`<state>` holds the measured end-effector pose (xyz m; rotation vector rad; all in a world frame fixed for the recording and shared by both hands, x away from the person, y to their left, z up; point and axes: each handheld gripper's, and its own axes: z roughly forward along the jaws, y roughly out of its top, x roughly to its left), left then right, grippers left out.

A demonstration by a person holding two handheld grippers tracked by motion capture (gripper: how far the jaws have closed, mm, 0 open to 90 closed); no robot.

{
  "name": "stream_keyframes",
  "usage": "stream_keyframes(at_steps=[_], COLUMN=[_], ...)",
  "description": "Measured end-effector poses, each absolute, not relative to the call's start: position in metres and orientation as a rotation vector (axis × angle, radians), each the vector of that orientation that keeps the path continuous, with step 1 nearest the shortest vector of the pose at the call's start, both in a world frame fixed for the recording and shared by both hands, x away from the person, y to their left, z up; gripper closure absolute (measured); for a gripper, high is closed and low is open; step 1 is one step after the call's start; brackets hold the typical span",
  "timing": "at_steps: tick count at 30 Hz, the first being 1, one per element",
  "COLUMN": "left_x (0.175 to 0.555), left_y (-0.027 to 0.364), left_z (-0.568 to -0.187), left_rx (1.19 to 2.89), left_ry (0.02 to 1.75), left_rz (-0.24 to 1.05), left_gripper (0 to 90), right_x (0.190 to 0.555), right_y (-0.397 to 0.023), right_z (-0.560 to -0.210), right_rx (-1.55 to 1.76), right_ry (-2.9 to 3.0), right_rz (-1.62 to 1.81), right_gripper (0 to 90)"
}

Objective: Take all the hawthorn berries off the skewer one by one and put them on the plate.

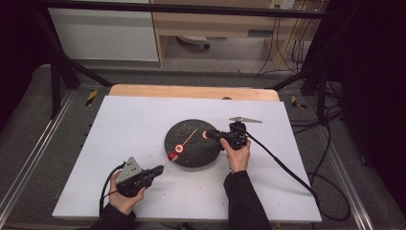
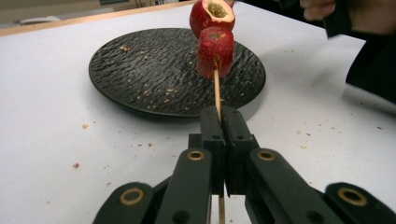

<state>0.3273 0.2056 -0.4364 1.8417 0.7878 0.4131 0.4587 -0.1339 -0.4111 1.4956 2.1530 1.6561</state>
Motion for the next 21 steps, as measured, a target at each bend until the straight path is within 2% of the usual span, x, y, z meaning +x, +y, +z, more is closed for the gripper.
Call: stream_keyframes(at_steps=[5,12,21], left_x=[0.329,0.330,0.329], left_y=[0.206,0.204,0.202], left_z=[-0.438,-0.440,-0.440], left_rx=[1.845,1.853,1.859], left_ry=[0.804,0.807,0.801], left_rz=[0.409,0.397,0.396], left_gripper=[88.3,88.2,88.2], right_x=[0.464,0.464,0.458], right_y=[-0.122,-0.117,-0.122], right_z=[-0.437,-0.451,-0.437], right_rx=[1.533,1.542,1.450], right_ry=[2.206,2.277,2.238], right_rz=[1.575,1.486,1.505], right_gripper=[73.6,71.8,49.9])
